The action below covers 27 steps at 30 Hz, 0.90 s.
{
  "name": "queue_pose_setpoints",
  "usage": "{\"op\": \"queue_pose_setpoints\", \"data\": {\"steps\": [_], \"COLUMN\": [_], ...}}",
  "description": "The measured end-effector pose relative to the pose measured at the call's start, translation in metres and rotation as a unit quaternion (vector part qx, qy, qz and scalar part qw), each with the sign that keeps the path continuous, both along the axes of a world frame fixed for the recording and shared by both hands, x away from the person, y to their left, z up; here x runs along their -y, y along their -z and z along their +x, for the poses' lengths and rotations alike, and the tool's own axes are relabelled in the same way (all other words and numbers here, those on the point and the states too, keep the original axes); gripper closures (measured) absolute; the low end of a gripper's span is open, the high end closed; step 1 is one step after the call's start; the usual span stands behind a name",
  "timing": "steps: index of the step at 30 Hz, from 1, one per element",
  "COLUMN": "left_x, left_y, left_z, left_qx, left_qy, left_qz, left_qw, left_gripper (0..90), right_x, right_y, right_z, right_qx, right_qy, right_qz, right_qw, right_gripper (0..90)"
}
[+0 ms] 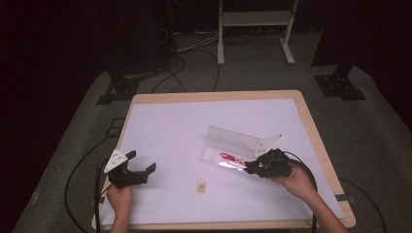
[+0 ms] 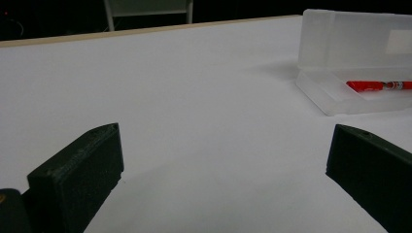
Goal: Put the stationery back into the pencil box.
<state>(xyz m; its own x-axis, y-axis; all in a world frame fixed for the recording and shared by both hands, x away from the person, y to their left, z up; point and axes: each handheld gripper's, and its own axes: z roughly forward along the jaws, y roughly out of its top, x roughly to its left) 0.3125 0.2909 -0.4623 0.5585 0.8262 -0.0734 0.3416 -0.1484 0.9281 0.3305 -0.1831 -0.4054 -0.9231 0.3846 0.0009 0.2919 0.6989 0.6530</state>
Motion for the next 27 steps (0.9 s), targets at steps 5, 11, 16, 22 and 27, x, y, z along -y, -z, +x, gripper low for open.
{"op": "queue_pose_setpoints", "data": {"steps": [5, 11, 16, 22, 27], "left_x": [-0.001, 0.0, 0.0, -0.001, -0.001], "left_y": [0.0, 0.0, 0.0, 0.0, 0.0], "left_z": [0.0, 0.0, 0.0, 0.0, 0.0], "left_qx": [0.0, 0.0, -0.001, 0.0, 0.0], "left_qy": [-0.001, 0.002, 0.001, 0.001, 0.002], "left_qz": [-0.004, -0.001, -0.001, -0.004, -0.005], "left_qw": [1.0, 1.0, 1.0, 1.0, 1.0], "left_gripper": [0.0, 0.0, 0.0, 0.0, 0.0], "right_x": [-0.007, -0.013, -0.017, -0.024, -0.03], "right_y": [-0.005, -0.004, -0.002, 0.0, 0.006], "right_z": [0.003, 0.011, 0.02, 0.024, 0.032], "right_qx": [0.006, 0.004, 0.0, 0.0, -0.005], "right_qy": [-0.006, -0.005, -0.004, -0.01, -0.011], "right_qz": [-0.007, -0.013, -0.017, -0.026, -0.032], "right_qw": [0.9999, 0.9999, 0.9999, 0.9996, 0.9994], "right_gripper": [78.0, 78.0, 78.0, 78.0, 78.0]}}
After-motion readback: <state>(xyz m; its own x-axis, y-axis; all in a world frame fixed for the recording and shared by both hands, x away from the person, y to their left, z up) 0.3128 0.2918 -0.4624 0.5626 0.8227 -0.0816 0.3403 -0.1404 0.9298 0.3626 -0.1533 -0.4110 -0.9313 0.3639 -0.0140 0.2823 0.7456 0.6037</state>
